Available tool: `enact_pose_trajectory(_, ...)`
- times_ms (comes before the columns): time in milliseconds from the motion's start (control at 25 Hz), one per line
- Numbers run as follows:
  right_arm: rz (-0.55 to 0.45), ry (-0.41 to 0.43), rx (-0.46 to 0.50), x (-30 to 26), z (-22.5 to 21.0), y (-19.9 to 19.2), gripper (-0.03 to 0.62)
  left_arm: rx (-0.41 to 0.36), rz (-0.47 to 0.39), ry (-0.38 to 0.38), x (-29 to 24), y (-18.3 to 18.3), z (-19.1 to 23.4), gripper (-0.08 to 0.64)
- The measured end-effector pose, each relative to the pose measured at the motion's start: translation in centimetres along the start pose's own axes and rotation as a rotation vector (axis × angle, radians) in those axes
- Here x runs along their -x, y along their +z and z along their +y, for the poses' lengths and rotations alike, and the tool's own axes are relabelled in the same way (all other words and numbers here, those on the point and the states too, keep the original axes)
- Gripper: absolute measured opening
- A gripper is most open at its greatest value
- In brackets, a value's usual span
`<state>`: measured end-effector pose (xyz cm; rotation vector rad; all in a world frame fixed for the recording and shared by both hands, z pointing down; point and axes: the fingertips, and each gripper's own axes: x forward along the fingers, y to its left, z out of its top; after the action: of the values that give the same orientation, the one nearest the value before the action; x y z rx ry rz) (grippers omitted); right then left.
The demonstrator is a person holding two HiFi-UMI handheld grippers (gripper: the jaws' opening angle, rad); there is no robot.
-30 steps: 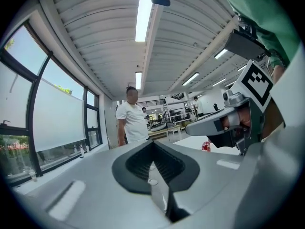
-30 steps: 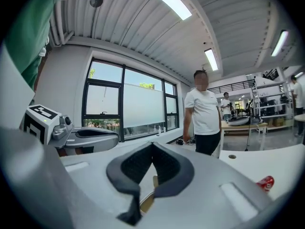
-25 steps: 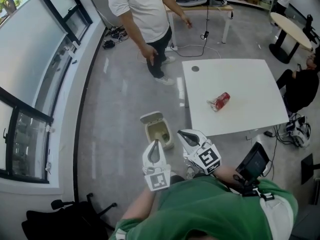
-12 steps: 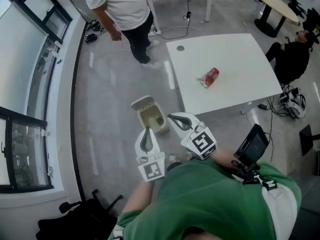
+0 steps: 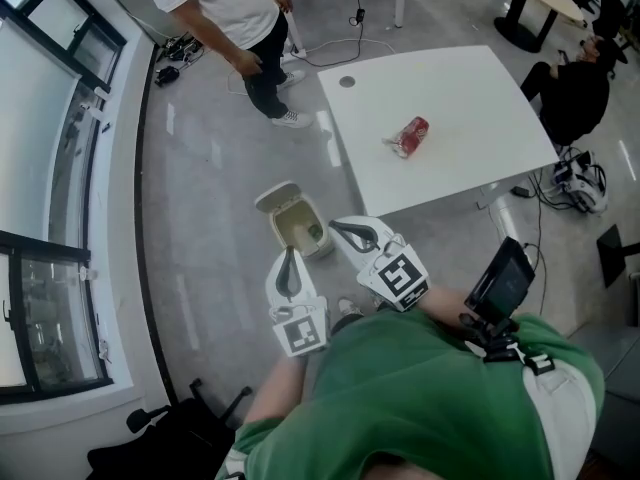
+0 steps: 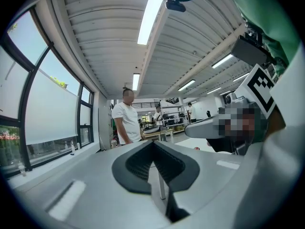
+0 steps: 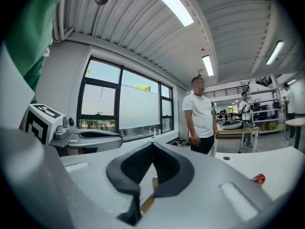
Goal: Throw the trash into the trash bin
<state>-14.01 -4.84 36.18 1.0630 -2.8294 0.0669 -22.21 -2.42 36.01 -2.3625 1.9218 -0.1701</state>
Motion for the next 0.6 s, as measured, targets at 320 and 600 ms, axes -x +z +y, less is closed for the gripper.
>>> enact_pose_trajectory(320,0.007,-0.010,0.005,-0.4,-0.2,0.0,0.003,-0.003,-0.003,-0.011,-0.4,0.0,0.4,0.005)
enact_pose_trajectory(600,0.001,-0.017,0.009,-1.1,-0.3,0.3,0.003,0.007,-0.006,-0.022,-1.0,-0.2,0.7,0.005)
